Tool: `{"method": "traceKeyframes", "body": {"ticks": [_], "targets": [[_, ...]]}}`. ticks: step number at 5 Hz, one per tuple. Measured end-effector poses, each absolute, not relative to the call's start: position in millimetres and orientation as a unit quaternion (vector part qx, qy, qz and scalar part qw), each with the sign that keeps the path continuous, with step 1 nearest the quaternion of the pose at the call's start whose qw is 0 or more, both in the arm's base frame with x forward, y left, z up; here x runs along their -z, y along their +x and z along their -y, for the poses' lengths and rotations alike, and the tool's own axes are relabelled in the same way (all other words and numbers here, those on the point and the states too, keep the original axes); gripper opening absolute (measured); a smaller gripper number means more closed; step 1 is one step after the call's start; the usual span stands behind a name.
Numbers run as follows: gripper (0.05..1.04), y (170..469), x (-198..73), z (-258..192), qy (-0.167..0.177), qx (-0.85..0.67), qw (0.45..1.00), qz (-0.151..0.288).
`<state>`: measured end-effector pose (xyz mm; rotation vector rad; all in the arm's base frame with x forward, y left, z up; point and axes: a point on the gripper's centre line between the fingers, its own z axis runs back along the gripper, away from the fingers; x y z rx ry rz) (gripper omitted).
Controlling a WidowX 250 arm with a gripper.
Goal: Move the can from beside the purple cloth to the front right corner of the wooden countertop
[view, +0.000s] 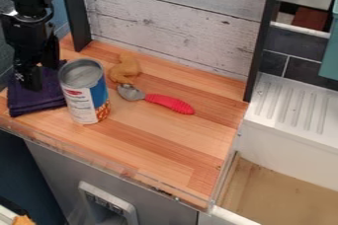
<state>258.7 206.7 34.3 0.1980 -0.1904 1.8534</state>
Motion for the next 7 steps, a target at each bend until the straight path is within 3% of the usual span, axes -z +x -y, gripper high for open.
{"method": "traceKeyframes", "body": {"ticks": [4,7], "targets": [[1.001,281,-21,-181,0.076,-0.76,0.639,0.089],[1.001,282,-11,-126,0.058,-0.688,0.719,0.082]]}}
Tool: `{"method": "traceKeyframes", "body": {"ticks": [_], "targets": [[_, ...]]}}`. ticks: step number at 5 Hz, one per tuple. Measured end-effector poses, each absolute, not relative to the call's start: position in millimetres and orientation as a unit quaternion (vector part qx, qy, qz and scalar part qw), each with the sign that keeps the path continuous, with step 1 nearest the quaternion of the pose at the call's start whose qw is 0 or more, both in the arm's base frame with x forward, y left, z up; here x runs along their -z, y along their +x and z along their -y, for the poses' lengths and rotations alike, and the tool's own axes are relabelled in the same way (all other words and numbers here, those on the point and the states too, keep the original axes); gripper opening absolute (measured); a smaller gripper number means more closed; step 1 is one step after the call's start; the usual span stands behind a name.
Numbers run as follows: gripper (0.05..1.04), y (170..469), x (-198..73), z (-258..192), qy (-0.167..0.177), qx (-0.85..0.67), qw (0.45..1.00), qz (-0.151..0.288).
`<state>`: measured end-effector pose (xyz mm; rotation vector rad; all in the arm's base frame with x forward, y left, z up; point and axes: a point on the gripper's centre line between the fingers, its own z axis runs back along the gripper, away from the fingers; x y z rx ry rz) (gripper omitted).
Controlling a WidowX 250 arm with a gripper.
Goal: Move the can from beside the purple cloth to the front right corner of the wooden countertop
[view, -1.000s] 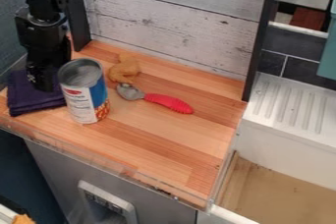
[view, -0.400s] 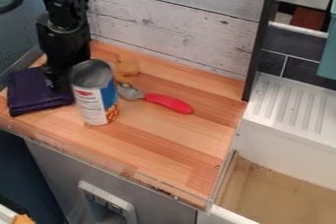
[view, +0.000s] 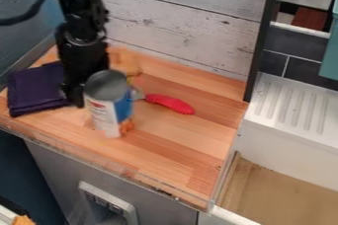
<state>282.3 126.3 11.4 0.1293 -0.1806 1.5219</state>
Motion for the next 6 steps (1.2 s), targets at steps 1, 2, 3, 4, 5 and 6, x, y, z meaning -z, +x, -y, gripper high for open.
{"method": "traceKeyframes", "body": {"ticks": [1,2,3,4,5,6], "targets": [[1.001,283,-14,-96,0.049,-0.655,0.749,0.085],[1.001,282,-13,-68,0.045,-0.627,0.773,0.086],[1.001,281,-11,-44,0.045,-0.605,0.79,0.089],[1.001,281,-10,-26,0.04,-0.587,0.804,0.087],[1.001,282,-10,-4,0.032,-0.566,0.819,0.086],[1.001,283,-11,-4,0.036,-0.571,0.816,0.088]]}}
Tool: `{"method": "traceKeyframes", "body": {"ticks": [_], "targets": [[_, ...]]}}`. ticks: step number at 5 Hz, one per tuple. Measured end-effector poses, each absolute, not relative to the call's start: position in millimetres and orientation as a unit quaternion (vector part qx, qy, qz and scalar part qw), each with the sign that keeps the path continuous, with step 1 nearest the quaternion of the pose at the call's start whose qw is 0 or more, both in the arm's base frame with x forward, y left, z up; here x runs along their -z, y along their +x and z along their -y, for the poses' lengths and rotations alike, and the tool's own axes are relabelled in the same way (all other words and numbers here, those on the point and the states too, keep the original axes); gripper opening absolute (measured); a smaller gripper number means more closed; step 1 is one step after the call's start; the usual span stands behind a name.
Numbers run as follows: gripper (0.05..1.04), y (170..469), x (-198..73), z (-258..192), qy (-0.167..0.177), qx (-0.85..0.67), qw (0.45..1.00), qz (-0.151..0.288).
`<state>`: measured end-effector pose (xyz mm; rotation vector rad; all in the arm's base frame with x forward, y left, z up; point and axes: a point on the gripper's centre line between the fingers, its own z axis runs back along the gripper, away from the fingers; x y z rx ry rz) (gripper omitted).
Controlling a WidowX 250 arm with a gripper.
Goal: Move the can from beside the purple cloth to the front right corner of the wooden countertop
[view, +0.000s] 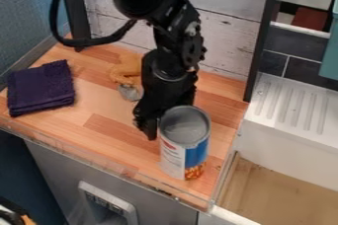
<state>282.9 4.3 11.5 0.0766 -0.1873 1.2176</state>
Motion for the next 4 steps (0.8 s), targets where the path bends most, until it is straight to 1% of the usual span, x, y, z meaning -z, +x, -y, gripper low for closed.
{"method": "traceKeyframes", "body": {"ticks": [1,2,3,4], "targets": [[1.001,289,-18,-9,0.03,-0.582,0.807,0.096],[1.001,291,-36,-14,0.022,-0.593,0.797,0.113],[1.001,293,-61,-15,0.002,-0.601,0.787,0.138],[1.001,295,-78,-21,-0.022,-0.619,0.769,0.155]]}}
